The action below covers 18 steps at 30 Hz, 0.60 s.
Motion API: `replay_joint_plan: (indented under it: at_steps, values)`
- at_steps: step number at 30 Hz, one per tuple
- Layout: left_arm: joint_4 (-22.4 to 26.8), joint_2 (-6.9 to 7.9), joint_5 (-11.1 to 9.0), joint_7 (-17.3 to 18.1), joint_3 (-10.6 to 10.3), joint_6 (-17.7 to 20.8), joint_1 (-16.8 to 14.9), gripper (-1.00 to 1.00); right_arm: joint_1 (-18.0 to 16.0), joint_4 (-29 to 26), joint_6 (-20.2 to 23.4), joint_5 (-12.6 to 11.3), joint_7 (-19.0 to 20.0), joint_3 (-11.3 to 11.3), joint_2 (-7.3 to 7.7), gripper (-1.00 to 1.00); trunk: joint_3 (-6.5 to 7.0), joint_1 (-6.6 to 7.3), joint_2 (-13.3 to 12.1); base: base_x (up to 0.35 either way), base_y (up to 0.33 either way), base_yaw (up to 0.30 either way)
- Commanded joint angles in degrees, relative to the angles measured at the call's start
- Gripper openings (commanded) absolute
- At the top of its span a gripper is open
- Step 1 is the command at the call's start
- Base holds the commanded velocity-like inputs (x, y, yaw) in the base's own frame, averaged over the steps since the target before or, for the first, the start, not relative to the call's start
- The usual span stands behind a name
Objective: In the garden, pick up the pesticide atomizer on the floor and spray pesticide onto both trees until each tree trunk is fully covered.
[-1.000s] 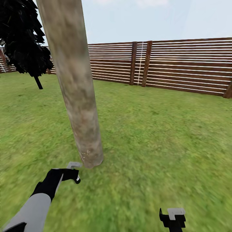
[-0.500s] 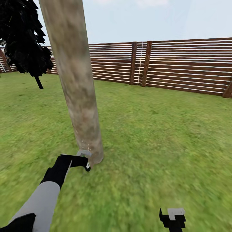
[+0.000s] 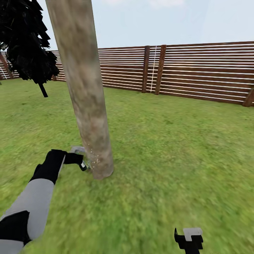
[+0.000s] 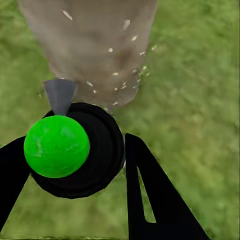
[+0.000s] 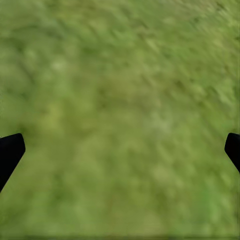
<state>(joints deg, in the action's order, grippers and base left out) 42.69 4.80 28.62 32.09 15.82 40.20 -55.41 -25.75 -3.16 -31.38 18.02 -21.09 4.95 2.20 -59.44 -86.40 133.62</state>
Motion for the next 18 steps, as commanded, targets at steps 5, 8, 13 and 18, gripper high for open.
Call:
replay_joint_plan:
  at_steps: [5,8,13,18]
  values:
    - [0.02,-0.53,-0.61,3.68,-2.01,1.34,-0.88,-1.00,0.00,0.00,0.00,0.00,0.00,0.04,0.00,1.00,-0.01,0.00,0.00,0.000,0.000,0.000]
    - [0.02,-4.46,-0.59,3.91,-3.09,1.53,-0.95,-1.00,0.01,0.00,0.00,0.00,0.00,0.01,0.00,1.00,-0.01,0.00,0.00,0.000,0.000,0.000]
    - [0.03,-1.59,-0.46,4.03,-2.80,1.63,-0.83,-1.00,0.01,0.00,0.00,0.00,0.00,0.02,0.00,1.00,-0.01,0.00,0.00,0.000,0.000,0.000]
    - [-0.10,2.42,-0.14,3.64,-3.21,1.25,-0.02,-1.00,0.02,0.00,0.00,0.00,0.00,-0.02,-0.04,1.00,-0.01,0.00,0.00,0.000,0.000,0.000]
